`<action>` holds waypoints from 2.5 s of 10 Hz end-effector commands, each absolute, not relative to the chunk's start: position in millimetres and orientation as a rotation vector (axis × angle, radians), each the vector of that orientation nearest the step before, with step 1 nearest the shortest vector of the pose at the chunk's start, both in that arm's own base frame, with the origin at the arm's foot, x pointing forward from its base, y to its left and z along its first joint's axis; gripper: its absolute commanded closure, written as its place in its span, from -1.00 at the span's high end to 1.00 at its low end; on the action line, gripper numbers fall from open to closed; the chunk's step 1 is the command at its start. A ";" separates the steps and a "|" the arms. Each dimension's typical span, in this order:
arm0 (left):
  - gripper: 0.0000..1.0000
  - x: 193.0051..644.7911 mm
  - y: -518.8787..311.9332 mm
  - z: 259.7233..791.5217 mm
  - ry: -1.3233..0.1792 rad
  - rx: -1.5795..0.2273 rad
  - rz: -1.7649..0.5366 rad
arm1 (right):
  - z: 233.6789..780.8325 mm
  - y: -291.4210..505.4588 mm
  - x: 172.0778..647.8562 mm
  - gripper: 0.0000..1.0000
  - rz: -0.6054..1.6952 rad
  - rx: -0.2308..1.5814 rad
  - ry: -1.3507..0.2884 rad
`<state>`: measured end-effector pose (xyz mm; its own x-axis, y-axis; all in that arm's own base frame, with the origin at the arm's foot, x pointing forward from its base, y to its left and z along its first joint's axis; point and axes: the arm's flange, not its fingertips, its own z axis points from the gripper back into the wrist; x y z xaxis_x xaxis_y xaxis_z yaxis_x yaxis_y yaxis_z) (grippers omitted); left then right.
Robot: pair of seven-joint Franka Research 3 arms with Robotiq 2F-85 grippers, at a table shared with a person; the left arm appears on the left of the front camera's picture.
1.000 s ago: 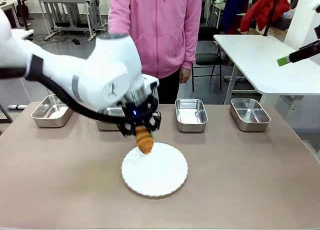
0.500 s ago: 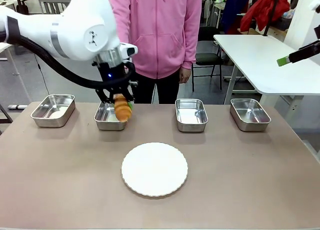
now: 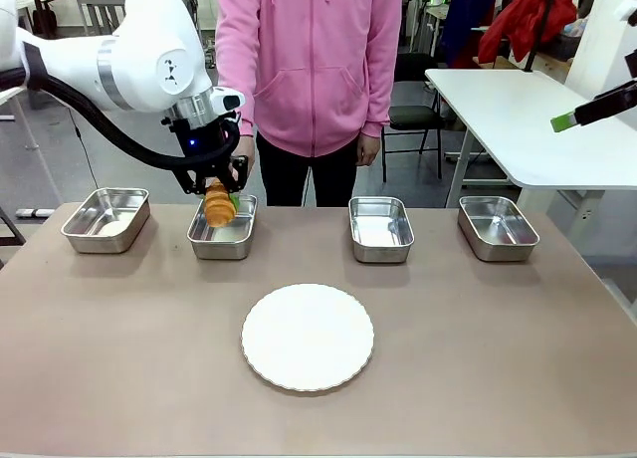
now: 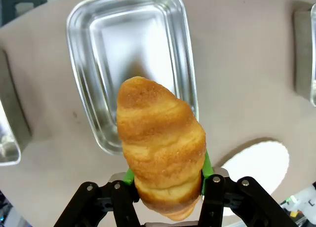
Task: Place the bread in the container.
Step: Place the Butter Roll into the Airtight Container indicated by the human.
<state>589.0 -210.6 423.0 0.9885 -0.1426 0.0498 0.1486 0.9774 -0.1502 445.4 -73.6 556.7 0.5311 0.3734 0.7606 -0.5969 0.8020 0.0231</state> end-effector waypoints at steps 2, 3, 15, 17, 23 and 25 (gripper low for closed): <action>-0.03 616.9 -195.8 406.3 0.001 -0.178 -0.243 | 558.1 -73.3 446.1 1.00 0.590 0.312 -0.842; -0.03 622.3 -191.8 398.6 0.003 -0.195 -0.257 | 558.1 -73.3 446.1 1.00 0.590 0.312 -0.842; 0.83 633.1 -192.2 394.0 -0.131 -0.200 -0.175 | 558.1 -73.3 446.1 1.00 0.590 0.312 -0.842; 0.83 637.3 -200.0 387.7 -0.123 -0.190 -0.295 | 558.1 -73.3 446.1 1.00 0.590 0.312 -0.842; 0.84 603.5 -218.6 418.9 -0.170 -0.213 -0.270 | 558.1 -73.3 446.1 1.00 0.590 0.312 -0.842; 0.84 559.9 -208.7 453.8 -0.193 -0.229 -0.289 | 558.1 -73.3 446.1 1.00 0.590 0.312 -0.842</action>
